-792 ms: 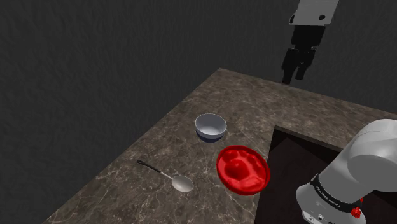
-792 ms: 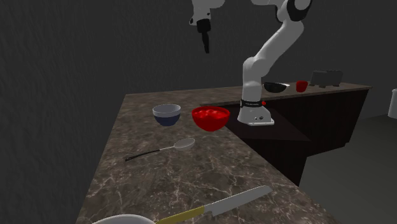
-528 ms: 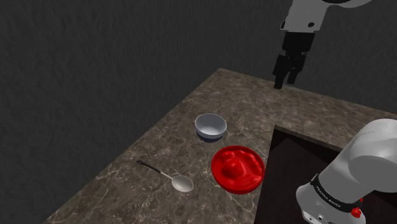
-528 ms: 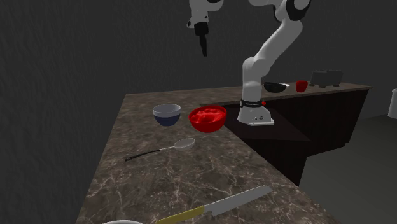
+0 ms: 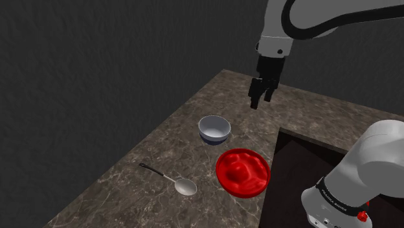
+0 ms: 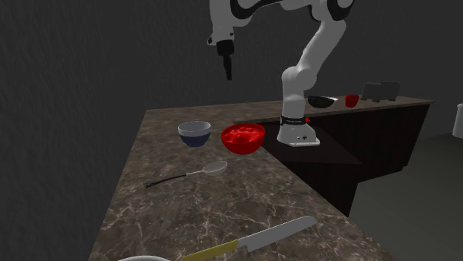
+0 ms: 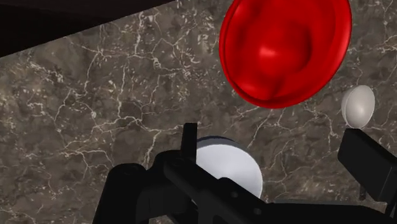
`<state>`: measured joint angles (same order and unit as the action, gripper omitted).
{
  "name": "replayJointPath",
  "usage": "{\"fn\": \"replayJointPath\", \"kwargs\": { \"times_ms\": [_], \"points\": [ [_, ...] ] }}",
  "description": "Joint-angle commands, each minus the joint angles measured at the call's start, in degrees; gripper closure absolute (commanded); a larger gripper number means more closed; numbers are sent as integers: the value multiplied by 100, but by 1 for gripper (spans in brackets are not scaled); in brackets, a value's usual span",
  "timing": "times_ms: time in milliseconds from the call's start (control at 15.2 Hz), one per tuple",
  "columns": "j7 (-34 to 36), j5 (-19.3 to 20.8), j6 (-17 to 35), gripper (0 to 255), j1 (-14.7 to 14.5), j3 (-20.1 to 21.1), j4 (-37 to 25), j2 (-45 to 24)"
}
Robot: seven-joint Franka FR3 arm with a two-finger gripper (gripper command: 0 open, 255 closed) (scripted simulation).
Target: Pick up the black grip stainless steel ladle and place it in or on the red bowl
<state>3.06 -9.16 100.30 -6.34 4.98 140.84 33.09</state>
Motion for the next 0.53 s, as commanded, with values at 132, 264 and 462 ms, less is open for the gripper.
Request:
{"fn": "replayJointPath", "kwargs": {
  "times_ms": [132, 264, 462],
  "points": [
    [87, -172, 707, 0, -201, 292, 93, -500],
    [138, -239, 1056, 0, -296, 443, 78, -812],
    [225, -303, 1565, 0, -426, 666, 1, -1319]
  ]
}}
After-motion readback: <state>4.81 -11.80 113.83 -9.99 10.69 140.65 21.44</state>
